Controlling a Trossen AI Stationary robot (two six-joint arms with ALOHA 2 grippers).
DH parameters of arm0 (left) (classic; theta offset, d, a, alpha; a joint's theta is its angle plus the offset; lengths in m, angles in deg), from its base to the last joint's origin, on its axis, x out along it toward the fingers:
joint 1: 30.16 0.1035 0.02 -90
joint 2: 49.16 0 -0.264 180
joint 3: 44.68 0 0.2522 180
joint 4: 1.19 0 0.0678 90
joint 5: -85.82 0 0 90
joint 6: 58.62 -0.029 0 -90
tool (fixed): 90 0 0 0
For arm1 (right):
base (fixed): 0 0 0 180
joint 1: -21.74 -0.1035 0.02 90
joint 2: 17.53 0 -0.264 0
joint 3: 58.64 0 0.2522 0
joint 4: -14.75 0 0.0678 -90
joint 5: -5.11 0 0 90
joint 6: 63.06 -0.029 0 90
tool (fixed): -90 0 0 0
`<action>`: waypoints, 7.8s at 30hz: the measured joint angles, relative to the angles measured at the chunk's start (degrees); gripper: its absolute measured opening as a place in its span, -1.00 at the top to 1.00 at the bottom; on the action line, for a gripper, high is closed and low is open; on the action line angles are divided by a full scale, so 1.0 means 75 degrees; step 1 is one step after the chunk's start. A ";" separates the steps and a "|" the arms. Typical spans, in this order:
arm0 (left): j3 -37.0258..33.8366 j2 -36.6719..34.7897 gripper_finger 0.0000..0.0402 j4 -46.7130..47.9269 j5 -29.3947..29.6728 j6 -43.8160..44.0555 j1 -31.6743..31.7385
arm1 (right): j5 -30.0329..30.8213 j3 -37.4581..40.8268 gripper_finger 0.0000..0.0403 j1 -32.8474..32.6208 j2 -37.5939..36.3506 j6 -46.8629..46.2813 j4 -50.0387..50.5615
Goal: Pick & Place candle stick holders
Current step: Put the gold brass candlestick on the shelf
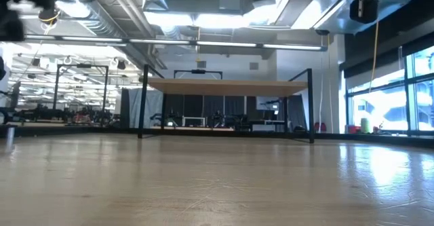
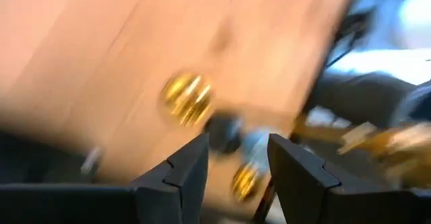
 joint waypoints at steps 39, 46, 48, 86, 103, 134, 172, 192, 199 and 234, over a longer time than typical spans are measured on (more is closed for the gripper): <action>-0.0166 0.0410 0.25 0.0849 0.1827 0.3746 -0.0610 | 0.0221 0.0000 0.33 0.0002 0.0477 0.0423 0.0001; -0.0158 0.0139 0.25 0.0864 0.1764 0.3785 -0.0611 | 0.0203 0.0000 0.33 0.0000 0.0500 0.0283 -0.0008; -0.0157 0.0145 0.25 0.0851 0.1703 0.3708 -0.0613 | 0.0204 0.0000 0.33 0.0000 0.0498 0.0283 -0.0009; 0.2034 0.0135 0.25 0.1029 0.2352 0.0296 -0.0616 | 0.0621 0.0000 0.33 0.0003 0.0513 0.0283 -0.0233; 0.2556 0.1640 0.25 -0.0372 0.0055 0.0413 -0.1241 | 0.0454 0.0000 0.33 -0.0012 0.0513 0.0282 -0.0175; 0.3546 0.2407 0.25 -0.0578 0.2688 0.0584 -0.2738 | -0.0172 0.0000 0.33 -0.0023 0.2471 0.0587 -0.2311; 0.3748 0.1757 0.25 0.0284 0.9434 0.2132 -0.2709 | -0.2381 -0.8665 0.33 -0.0863 1.2403 0.4462 -0.3094; 0.3739 0.2191 0.25 0.0380 0.9537 0.2417 -0.2709 | -0.2165 -1.1996 0.09 -0.1060 1.4970 0.4854 -0.2831; 0.3739 0.2213 0.25 0.0377 0.9528 0.2522 -0.2709 | -0.1600 -1.1961 -0.05 -0.1125 1.5086 0.4975 -0.3062; 0.1479 -0.0094 0.25 0.2624 0.1870 0.8599 -0.2720 | -0.1801 -1.1972 -0.08 -0.1142 1.4887 0.4913 -0.0937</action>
